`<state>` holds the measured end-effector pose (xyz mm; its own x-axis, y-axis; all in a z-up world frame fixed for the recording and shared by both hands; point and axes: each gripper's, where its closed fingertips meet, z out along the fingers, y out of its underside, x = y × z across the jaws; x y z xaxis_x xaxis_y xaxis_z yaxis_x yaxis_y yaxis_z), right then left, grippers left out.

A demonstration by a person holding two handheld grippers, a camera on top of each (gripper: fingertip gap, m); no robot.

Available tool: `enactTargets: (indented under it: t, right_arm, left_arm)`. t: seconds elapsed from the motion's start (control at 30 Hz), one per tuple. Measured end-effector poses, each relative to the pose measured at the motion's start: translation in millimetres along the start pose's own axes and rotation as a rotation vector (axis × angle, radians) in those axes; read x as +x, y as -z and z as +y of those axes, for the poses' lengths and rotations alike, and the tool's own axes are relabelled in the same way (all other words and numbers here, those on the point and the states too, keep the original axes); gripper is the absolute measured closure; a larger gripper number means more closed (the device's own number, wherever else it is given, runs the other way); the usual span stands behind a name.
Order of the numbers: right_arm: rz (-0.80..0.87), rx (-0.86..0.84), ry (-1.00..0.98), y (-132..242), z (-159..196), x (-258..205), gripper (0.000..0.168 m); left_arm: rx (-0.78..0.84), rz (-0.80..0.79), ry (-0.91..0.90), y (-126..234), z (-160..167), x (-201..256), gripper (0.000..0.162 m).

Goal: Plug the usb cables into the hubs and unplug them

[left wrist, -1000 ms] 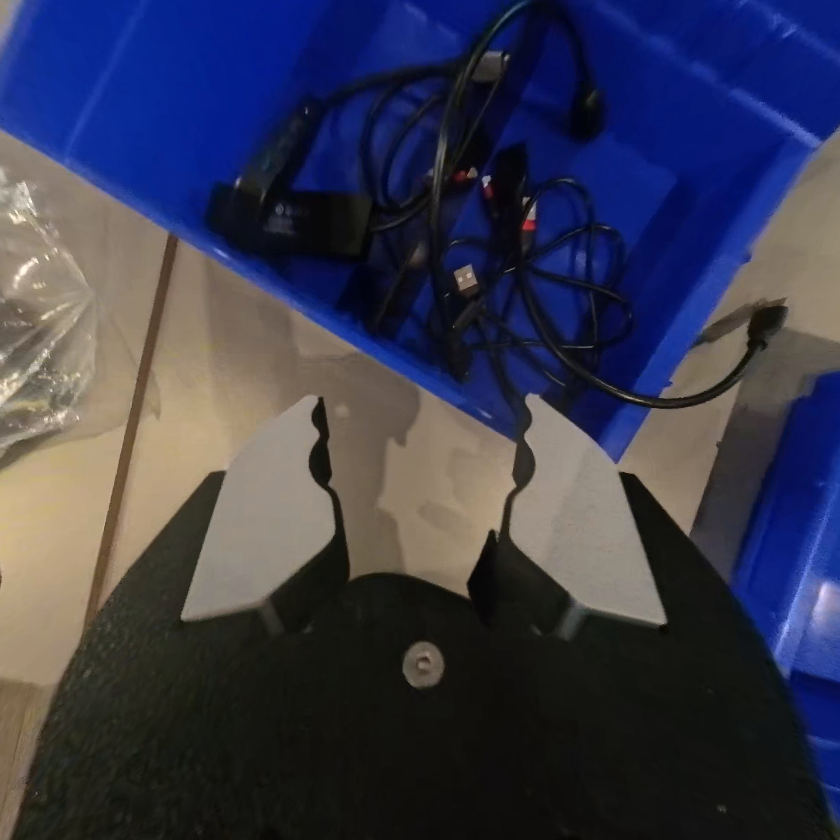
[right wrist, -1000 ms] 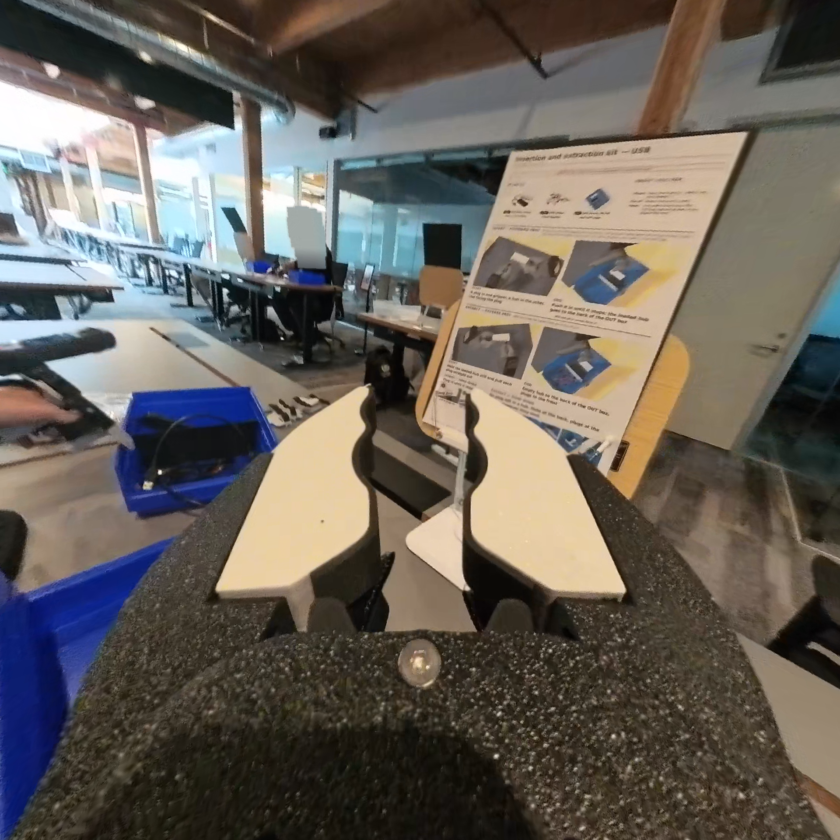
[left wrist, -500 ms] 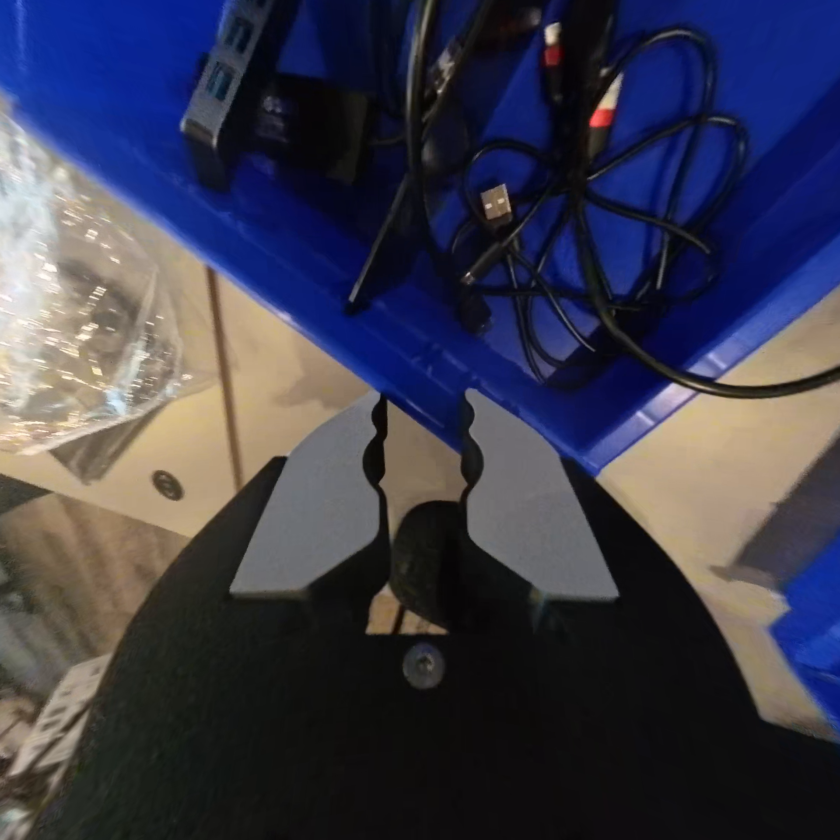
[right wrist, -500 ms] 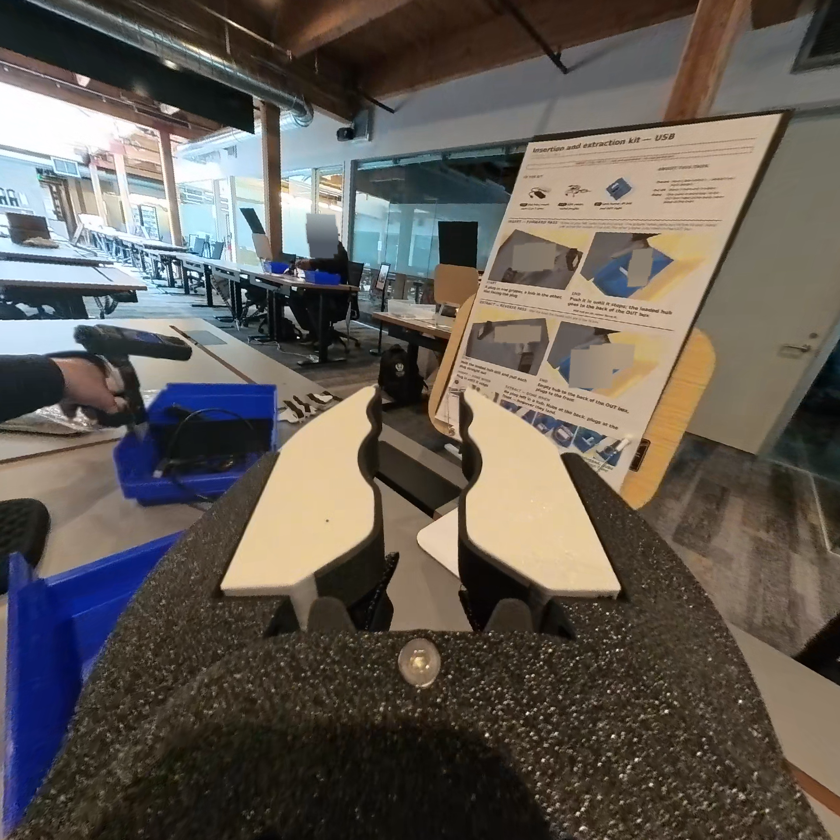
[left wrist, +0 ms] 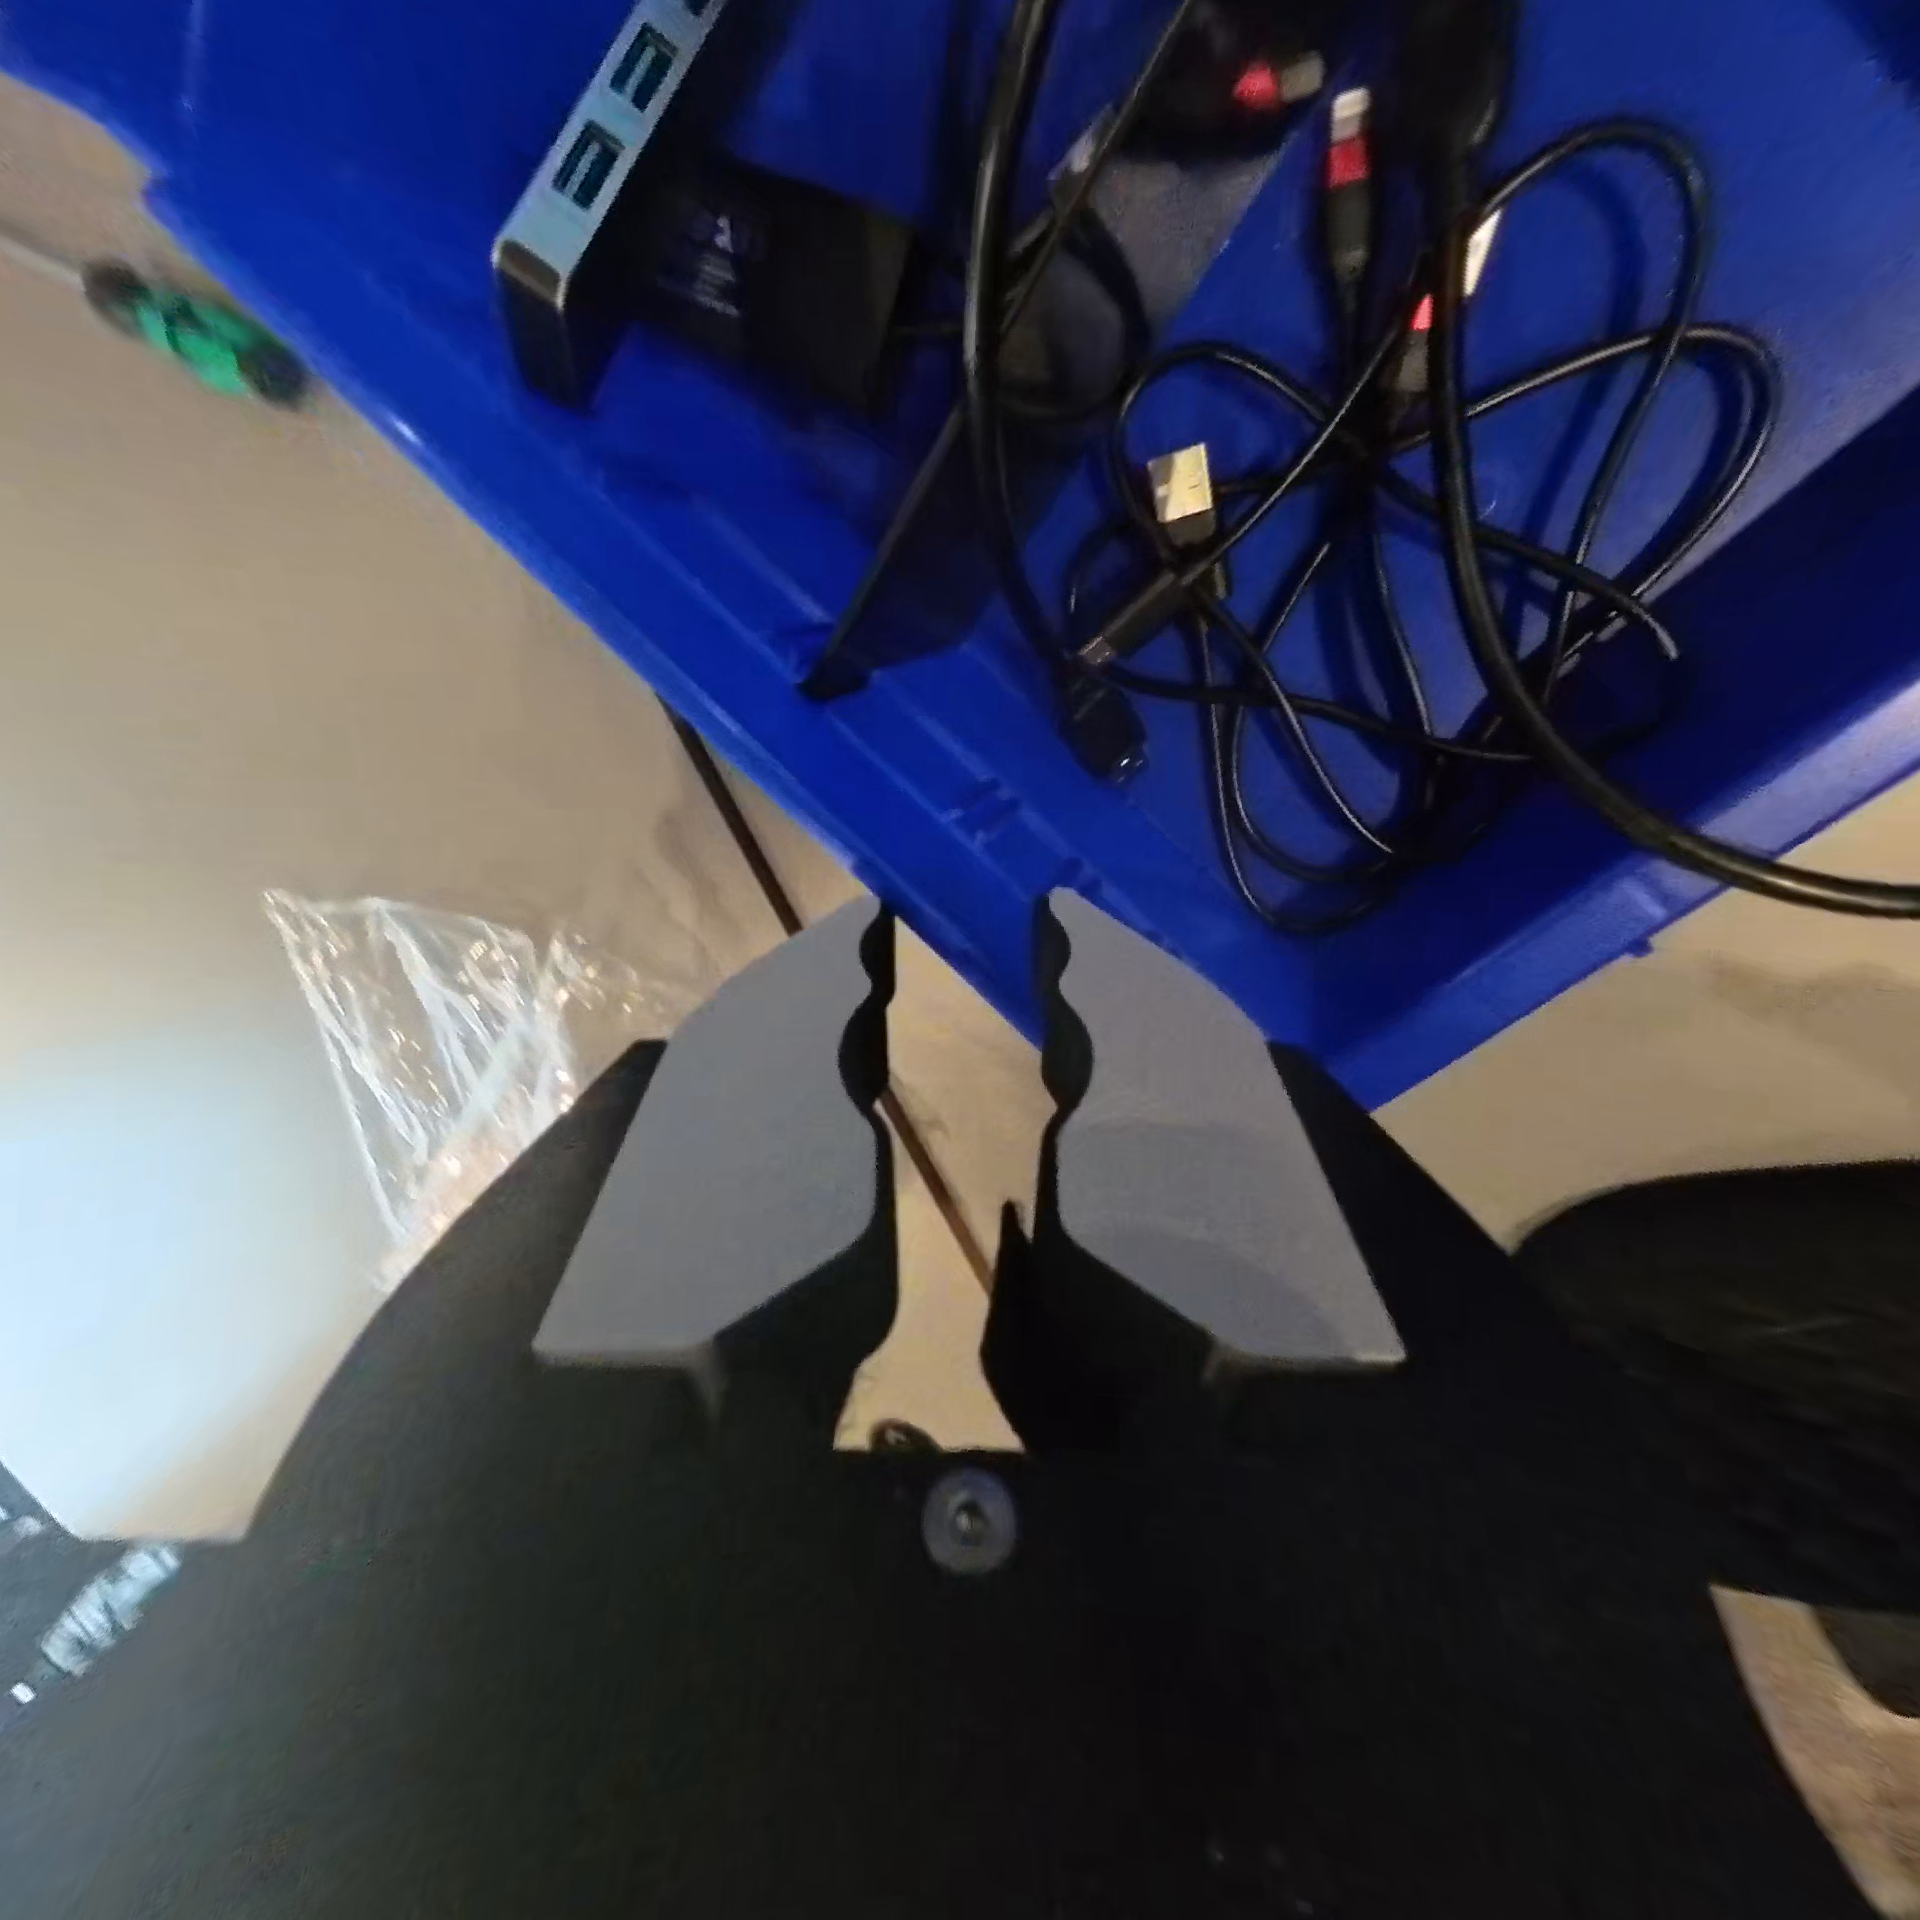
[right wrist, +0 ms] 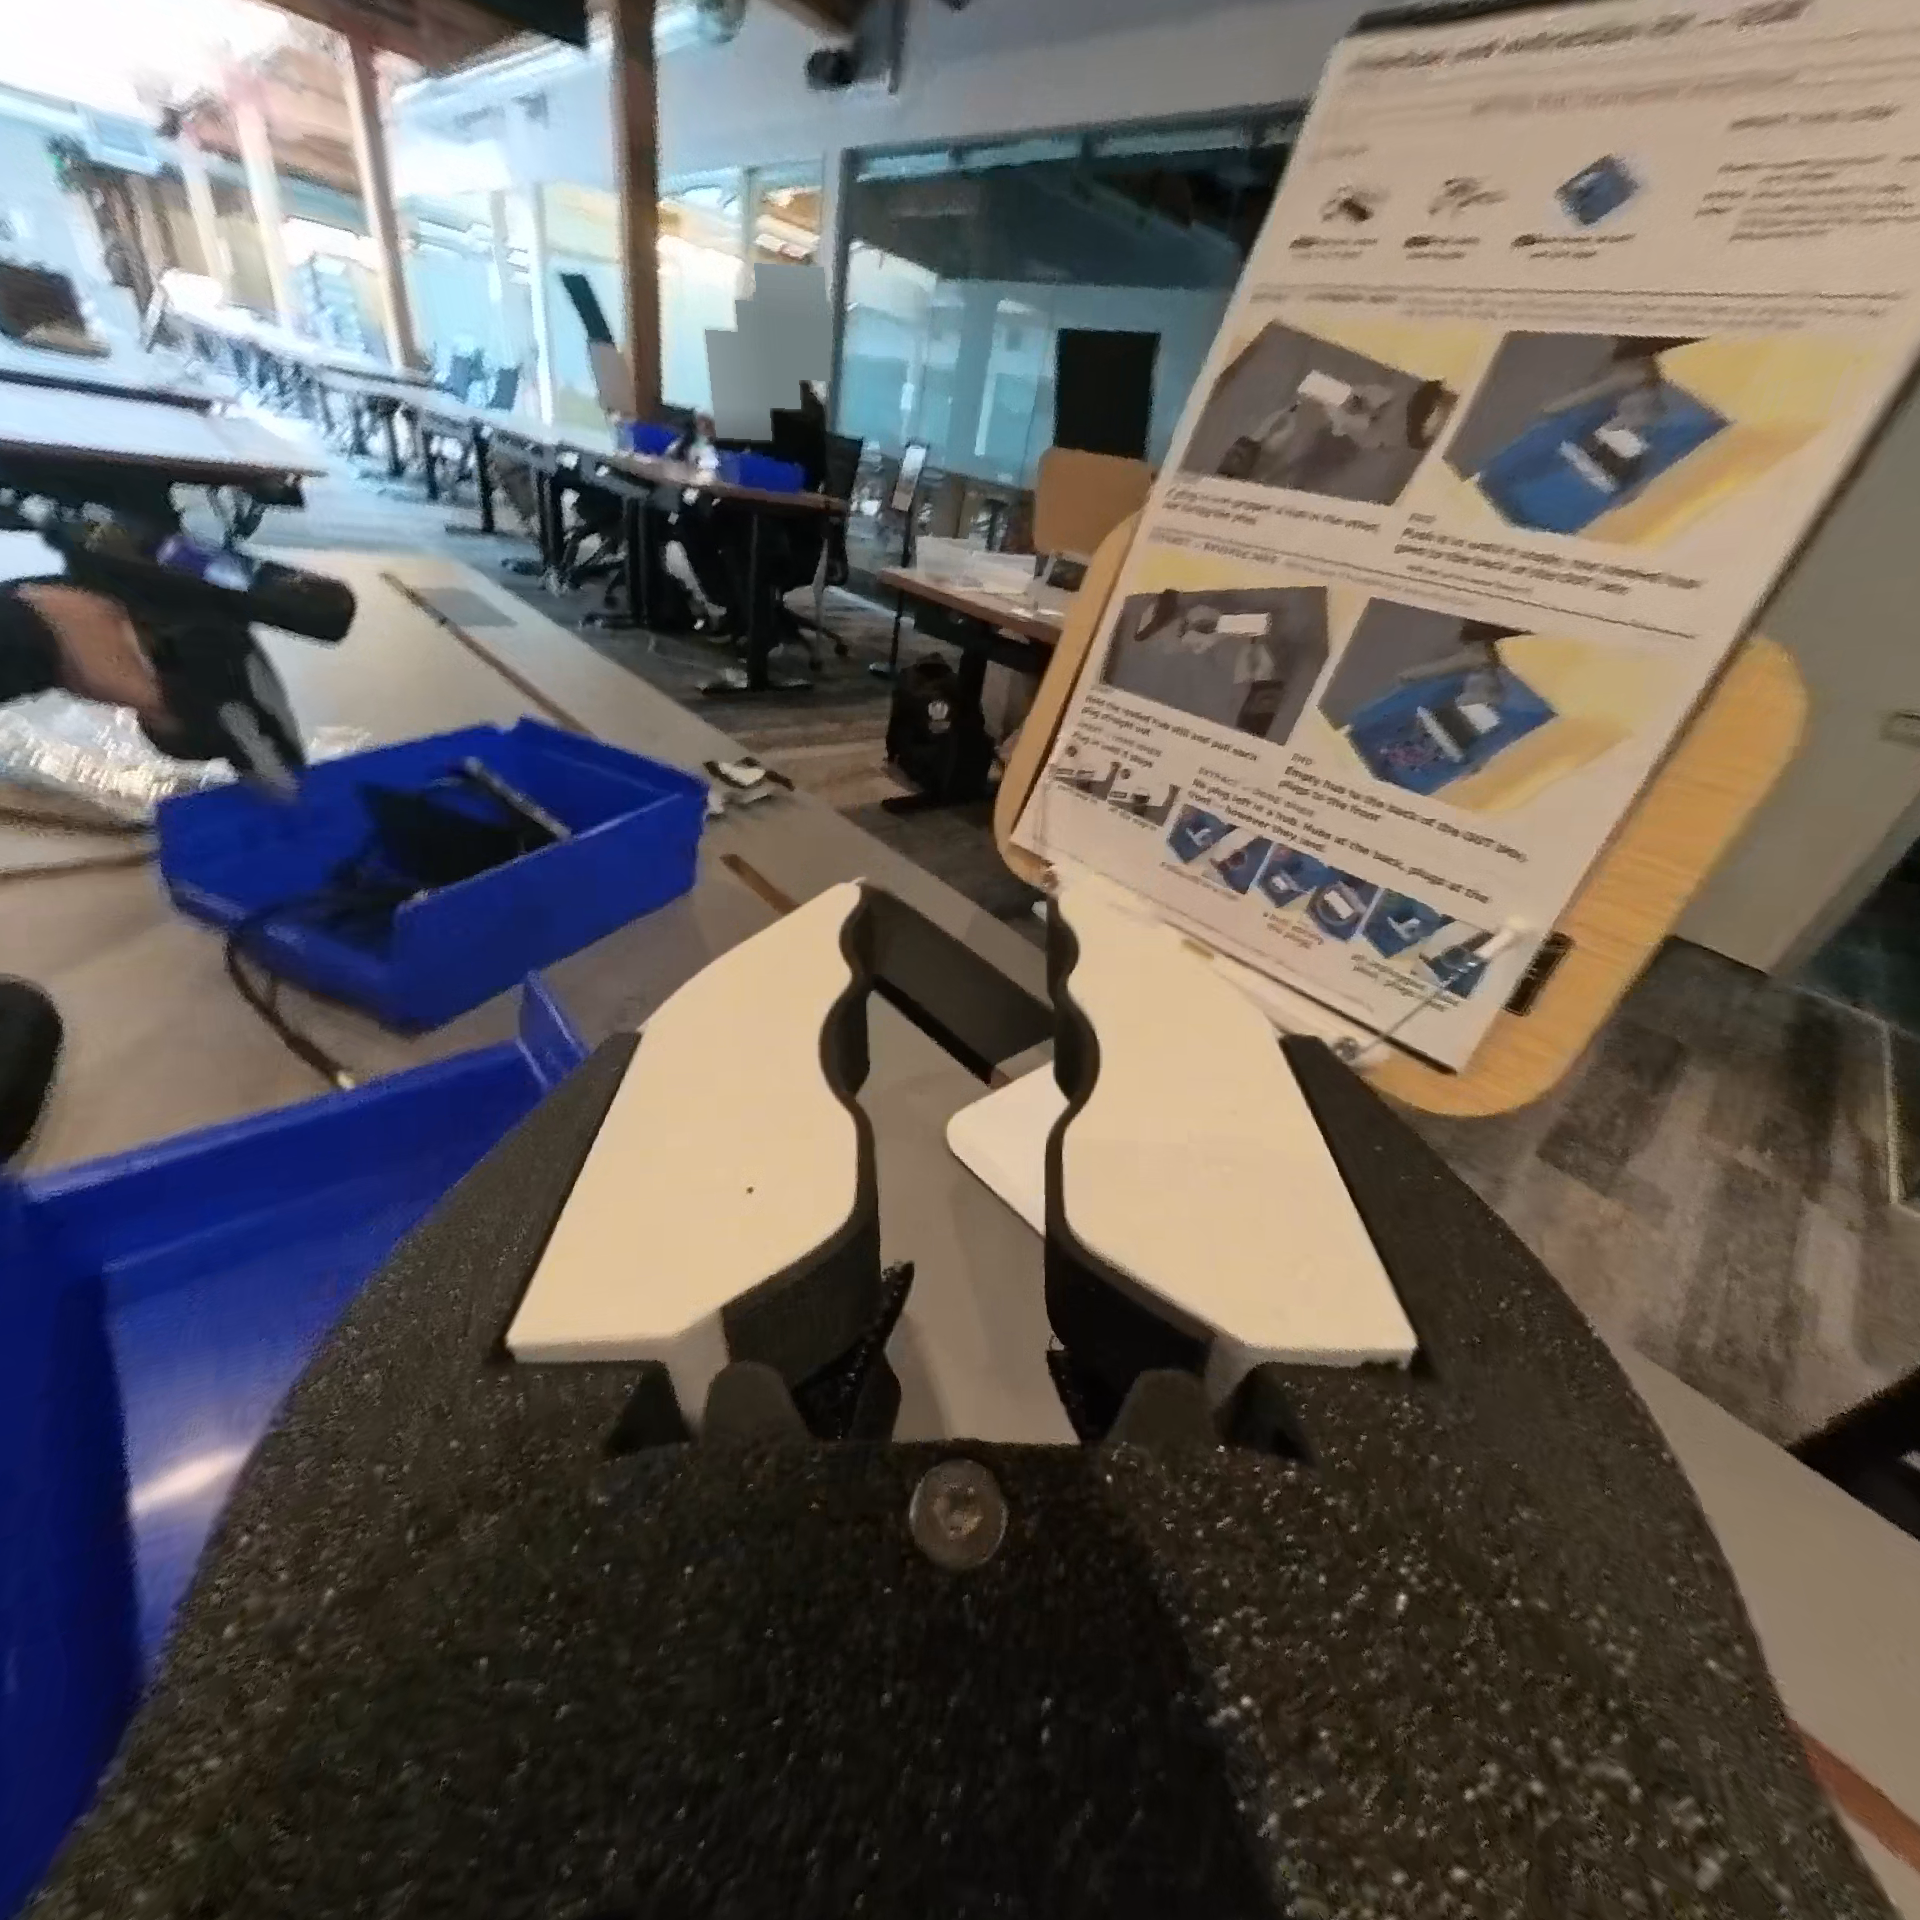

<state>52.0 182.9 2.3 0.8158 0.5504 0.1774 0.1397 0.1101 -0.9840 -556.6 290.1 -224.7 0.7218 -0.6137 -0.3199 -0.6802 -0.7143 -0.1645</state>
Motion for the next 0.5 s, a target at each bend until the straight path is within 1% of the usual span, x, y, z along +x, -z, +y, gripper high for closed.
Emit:
enactTargets:
  t: [0.07,0.17,0.2,0.23,0.3,0.33,0.4,0.47,0.5]
  right_arm:
    - [-0.051,-0.055,0.046,-11,13,-9,0.135]
    - [-0.185,-0.146,0.14,-31,40,-31,0.128]
    - [-0.247,-0.201,0.172,-37,54,-41,0.125]
    - [-0.303,-0.272,0.197,-42,72,-49,0.12]
    - [-0.316,-0.439,0.208,-52,108,-49,0.109]
    - [-0.322,-0.499,0.208,-54,121,-48,0.104]
    - [-0.319,-0.533,0.194,-55,128,-47,0.103]
    - [-0.289,-0.512,0.188,-52,117,-46,0.105]
    - [-0.229,-0.515,0.181,-48,109,-40,0.114]
  left_arm:
    - [0.034,-0.005,-0.042,-2,-6,-4,0.137]
    - [0.068,0.004,0.01,-5,-13,-7,0.136]
    - [0.09,0.017,0.035,-6,-14,-6,0.129]
    - [0.119,0.031,0.07,-5,-16,-3,0.116]
    - [0.217,0.024,0.134,2,-23,1,0.102]
    - [0.297,-0.011,0.147,10,-28,2,0.098]
    - [0.458,-0.099,0.156,31,-37,10,0.097]
    - [0.594,-0.162,0.146,55,-44,32,0.097]
    - [0.656,-0.191,0.133,67,-47,47,0.098]
